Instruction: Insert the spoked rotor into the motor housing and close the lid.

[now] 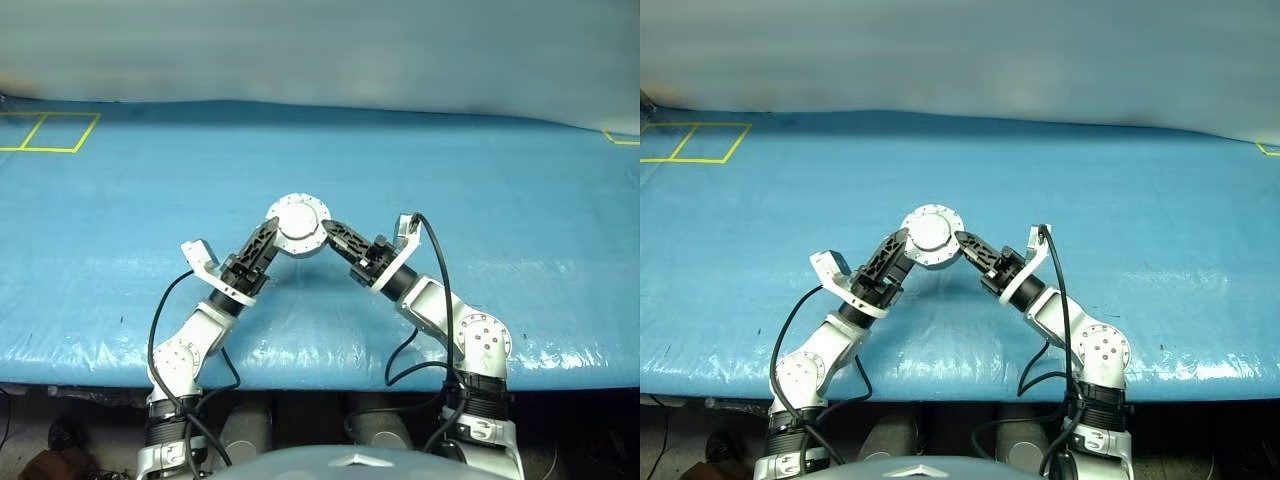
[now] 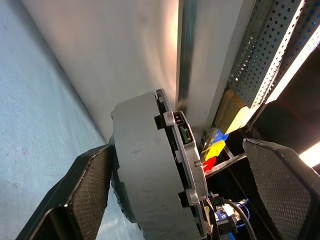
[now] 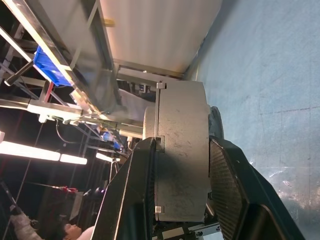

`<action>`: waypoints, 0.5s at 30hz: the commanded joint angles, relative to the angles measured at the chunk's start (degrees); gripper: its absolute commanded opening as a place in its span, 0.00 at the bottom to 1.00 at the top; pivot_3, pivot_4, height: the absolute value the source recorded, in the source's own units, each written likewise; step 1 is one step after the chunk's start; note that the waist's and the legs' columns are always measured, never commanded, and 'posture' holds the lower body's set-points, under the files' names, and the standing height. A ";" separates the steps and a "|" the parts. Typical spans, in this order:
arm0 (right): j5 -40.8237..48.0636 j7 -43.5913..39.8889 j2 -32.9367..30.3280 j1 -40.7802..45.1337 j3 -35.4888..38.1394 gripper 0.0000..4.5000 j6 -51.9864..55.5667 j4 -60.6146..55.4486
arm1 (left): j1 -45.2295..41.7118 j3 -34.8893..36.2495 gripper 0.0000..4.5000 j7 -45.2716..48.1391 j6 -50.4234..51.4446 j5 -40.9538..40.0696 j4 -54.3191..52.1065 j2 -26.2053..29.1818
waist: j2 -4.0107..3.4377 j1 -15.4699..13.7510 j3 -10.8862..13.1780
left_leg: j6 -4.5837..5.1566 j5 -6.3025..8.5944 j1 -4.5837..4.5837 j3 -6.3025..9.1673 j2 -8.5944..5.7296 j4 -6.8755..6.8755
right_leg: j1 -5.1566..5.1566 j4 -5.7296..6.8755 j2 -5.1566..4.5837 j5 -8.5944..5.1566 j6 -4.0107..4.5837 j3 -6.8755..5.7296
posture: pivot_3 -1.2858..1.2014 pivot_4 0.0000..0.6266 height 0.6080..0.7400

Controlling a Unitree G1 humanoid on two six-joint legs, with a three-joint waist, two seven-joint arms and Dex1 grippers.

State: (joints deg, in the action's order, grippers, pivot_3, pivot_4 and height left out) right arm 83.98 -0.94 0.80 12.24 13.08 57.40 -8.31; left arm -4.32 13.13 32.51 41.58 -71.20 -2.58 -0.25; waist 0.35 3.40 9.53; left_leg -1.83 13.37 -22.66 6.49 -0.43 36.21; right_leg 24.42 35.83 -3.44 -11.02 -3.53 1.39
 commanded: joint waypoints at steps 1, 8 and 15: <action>4.29 -2.55 1.25 1.57 -4.00 0.27 0.51 -5.20 | -0.06 -2.85 0.99 -1.02 1.45 2.08 0.36 -0.62 | 0.00 0.00 0.00 | 0.00 0.00 0.00 0.00 0.00 0.00 | 0.00 0.00 0.00 0.00 0.00 0.00 | 0.52 0.24 1.00; 5.38 -3.76 0.88 1.71 -4.43 0.27 -0.51 -5.58 | 0.47 -1.44 0.99 -1.85 1.19 1.72 0.40 -1.40 | 0.02 -0.06 0.00 | 0.00 0.00 0.00 0.00 0.00 0.00 | 0.00 0.00 0.00 0.00 -0.01 0.01 | 0.52 0.24 1.00; 5.19 -4.79 0.23 1.76 -4.63 0.27 -1.47 -5.61 | -0.03 -0.39 0.99 -1.63 0.86 -0.01 0.77 -2.12 | 0.02 -0.06 0.00 | 0.00 0.00 0.00 0.01 -0.01 0.08 | -0.04 0.01 0.00 0.01 -0.01 0.01 | 0.52 0.24 1.00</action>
State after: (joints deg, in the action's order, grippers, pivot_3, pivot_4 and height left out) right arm 84.84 -2.15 0.38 12.23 9.09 56.82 -9.45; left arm -4.29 11.85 31.26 42.37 -70.55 -2.05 -2.17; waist 0.37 3.34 9.54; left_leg -1.82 13.37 -22.66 6.50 -0.44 36.29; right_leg 24.38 35.85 -3.44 -11.01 -3.54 1.40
